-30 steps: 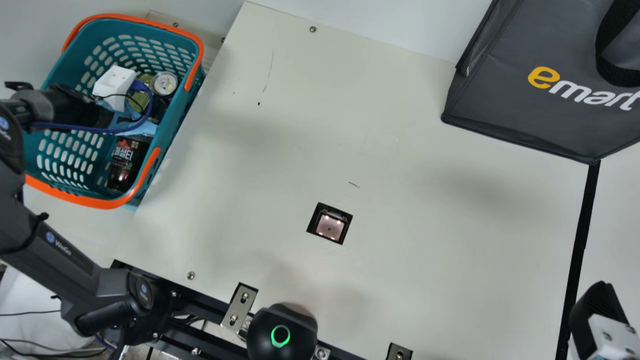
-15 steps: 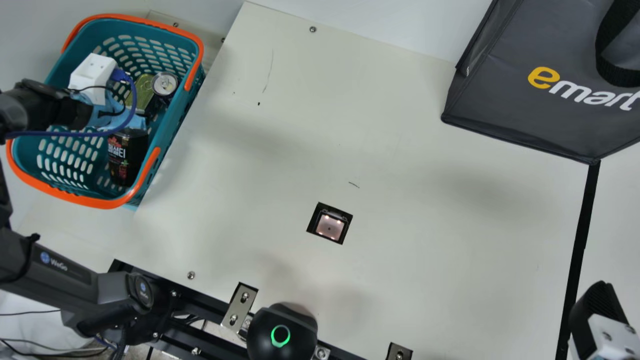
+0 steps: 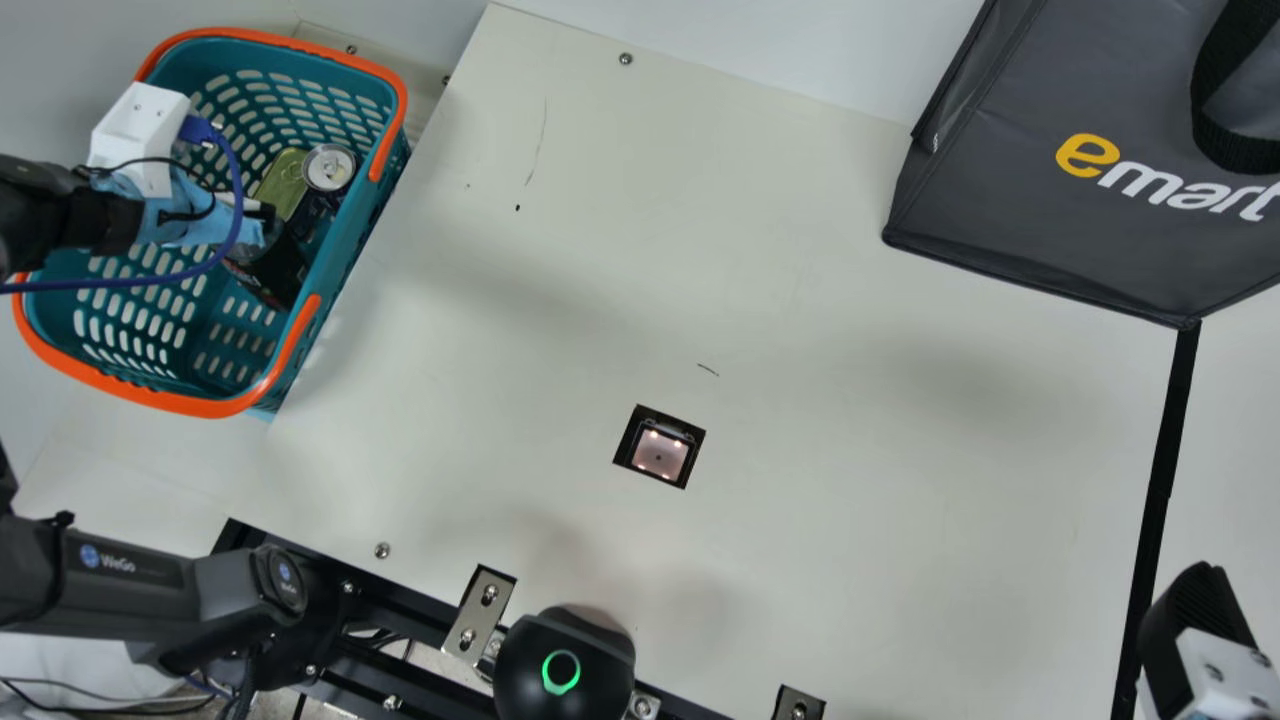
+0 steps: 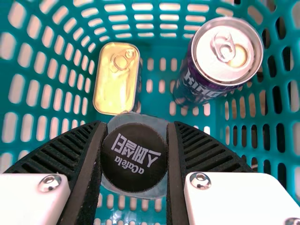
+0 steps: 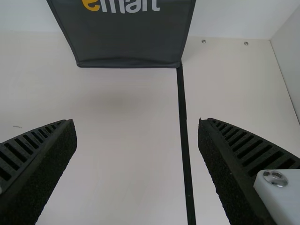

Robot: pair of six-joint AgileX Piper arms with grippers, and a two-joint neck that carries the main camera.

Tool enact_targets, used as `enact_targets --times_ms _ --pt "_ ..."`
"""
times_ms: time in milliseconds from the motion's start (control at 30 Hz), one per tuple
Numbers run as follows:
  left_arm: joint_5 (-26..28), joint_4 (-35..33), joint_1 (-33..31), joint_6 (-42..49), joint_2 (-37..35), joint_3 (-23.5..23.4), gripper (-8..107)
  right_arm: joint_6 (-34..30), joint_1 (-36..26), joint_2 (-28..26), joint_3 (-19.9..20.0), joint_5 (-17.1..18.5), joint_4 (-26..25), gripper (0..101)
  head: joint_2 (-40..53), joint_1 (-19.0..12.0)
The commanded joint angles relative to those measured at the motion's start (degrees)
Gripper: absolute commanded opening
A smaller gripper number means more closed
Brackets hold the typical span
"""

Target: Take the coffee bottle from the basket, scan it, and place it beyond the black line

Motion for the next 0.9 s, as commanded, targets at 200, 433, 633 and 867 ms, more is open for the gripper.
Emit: enact_targets --times_ms 200,433,633,867 --pt "2.8 1.0 0.4 -2.0 -4.0 -1.1 10 0.0 0.0 0.0 0.0 0.0 0.0 91 0.1 -1.5" --pt "6.7 2.0 0.7 -4.6 -7.9 -3.6 10 0.0 0.0 0.0 0.0 0.0 0.0 91 0.1 -1.5" --pt "10.3 2.9 0.9 -7.3 -10.6 -6.7 10 0.0 0.0 0.0 0.0 0.0 0.0 91 0.1 -1.5" --pt "14.2 3.6 0.6 -10.6 -13.3 -10.4 10 0.0 0.0 0.0 0.0 0.0 0.0 91 0.1 -1.5"
